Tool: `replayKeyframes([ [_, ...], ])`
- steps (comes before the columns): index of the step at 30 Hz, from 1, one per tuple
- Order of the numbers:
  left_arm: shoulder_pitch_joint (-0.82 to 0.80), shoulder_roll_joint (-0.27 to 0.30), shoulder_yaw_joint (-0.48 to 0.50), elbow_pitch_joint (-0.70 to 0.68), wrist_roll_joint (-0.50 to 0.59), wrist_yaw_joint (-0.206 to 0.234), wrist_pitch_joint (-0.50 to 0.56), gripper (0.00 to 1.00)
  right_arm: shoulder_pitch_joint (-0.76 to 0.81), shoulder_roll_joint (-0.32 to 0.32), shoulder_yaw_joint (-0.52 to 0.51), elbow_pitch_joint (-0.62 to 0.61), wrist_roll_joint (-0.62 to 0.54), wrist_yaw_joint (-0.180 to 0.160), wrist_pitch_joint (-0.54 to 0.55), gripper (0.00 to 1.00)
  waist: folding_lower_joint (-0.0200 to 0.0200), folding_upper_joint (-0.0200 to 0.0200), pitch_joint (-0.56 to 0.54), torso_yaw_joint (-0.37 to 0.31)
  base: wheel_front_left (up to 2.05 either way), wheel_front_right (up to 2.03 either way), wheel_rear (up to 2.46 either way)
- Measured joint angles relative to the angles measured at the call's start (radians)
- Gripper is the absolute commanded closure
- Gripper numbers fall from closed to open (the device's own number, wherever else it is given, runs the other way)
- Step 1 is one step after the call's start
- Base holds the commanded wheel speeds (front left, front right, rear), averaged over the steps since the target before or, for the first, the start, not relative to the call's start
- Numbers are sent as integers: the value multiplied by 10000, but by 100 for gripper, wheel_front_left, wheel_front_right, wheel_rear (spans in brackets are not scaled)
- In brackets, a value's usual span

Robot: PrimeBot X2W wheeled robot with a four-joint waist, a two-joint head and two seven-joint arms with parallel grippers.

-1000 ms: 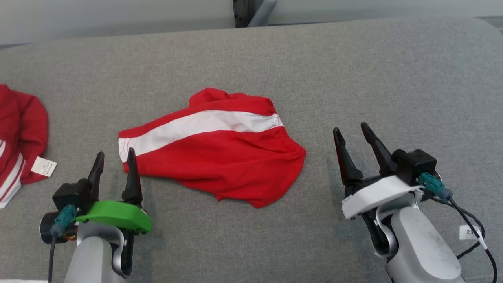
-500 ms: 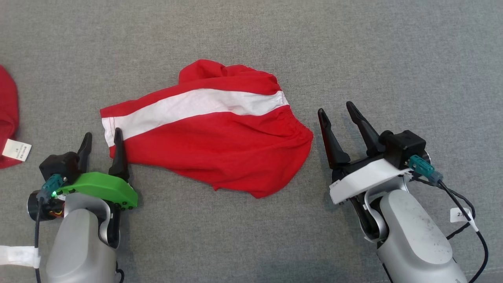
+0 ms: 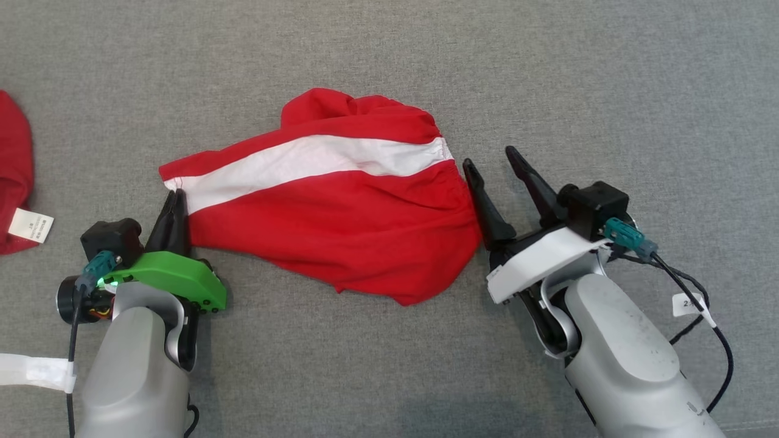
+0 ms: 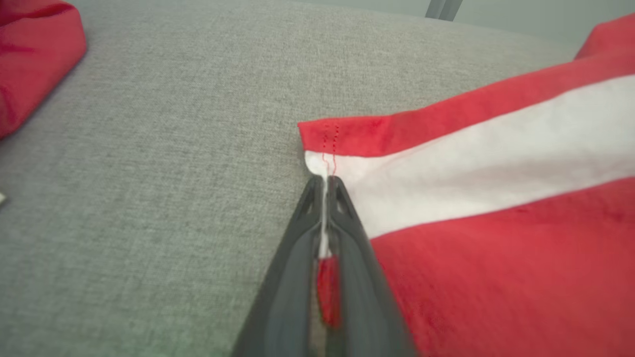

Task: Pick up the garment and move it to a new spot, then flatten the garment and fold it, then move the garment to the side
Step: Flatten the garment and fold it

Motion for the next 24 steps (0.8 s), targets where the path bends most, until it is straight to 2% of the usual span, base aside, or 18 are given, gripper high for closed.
replayKeyframes([
  [12, -91, 36, -537, -211, -339, -4, 8, 100, -1603, -159, 1312, 2019, 1944, -2, 65, 0, 0, 0, 150, 360, 0, 0, 0],
  [19, -120, -2, -533, -274, -293, -17, 8, 100, -2250, -318, 2150, 2661, 2821, -8, 268, 0, 0, 0, 225, 488, 0, 0, 0],
  [22, -128, -13, -537, -288, -293, -42, 8, 100, -2441, -424, 2545, 2788, 3193, -8, 449, 27, 0, 0, 242, 519, 0, 0, 0],
  [23, -132, -19, -539, -291, -290, -42, 8, 100, -2513, -468, 2667, 2817, 3283, -8, 481, 58, 0, 0, 248, 527, 0, 0, 0],
  [24, -135, -25, -548, -293, -284, -42, 8, 100, -2554, -497, 2746, 2836, 3382, -8, 499, 69, 0, 0, 247, 533, 0, 0, 0],
])
